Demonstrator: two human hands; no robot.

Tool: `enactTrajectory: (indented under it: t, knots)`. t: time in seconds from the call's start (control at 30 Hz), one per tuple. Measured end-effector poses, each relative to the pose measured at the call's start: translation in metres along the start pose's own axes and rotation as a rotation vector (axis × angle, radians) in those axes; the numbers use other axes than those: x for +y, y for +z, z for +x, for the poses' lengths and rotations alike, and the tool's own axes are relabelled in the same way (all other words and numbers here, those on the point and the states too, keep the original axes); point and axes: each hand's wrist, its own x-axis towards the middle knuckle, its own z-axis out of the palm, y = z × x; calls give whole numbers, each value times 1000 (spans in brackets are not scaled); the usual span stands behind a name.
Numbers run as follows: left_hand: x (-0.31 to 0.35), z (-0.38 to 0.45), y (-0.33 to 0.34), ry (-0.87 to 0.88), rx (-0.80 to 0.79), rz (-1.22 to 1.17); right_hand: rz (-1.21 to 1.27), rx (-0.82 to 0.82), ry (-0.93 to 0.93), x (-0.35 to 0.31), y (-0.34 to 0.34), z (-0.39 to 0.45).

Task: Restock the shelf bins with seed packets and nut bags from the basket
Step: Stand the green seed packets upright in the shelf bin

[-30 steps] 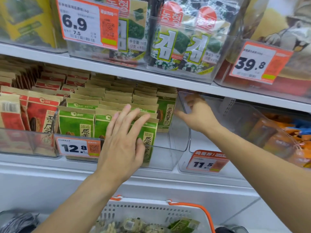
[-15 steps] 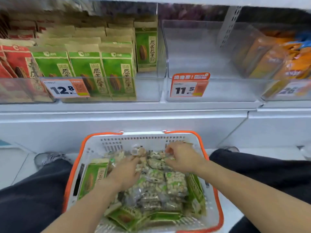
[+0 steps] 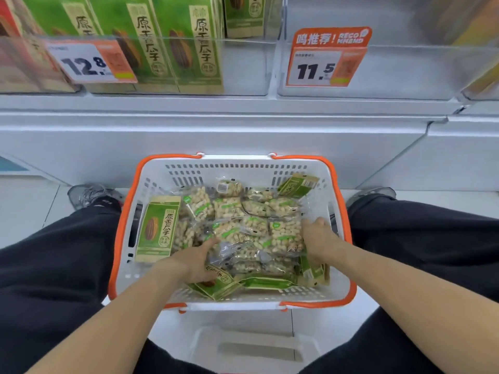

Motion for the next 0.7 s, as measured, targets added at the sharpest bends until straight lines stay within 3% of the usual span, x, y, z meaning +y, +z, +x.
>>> enactTrajectory:
  t: [0.17, 0.27, 0.47, 0.57, 0.7]
  knots:
    - [7, -3, -7, -52, -84, -122, 203, -15, 142, -4, -4, -2]
    - [9, -2, -1, -46, -112, -242, 274, 45, 123, 1, 1, 1]
    - [21, -6, 6, -95, -150, -204, 256, 106, 130, -8, -4, -5]
    - [26, -8, 2, -128, -161, -159, 525, 63, 173, -8, -7, -12]
    - [33, -11, -2, -164, -9, -348, 762, 159, 211, 2, -11, -12]
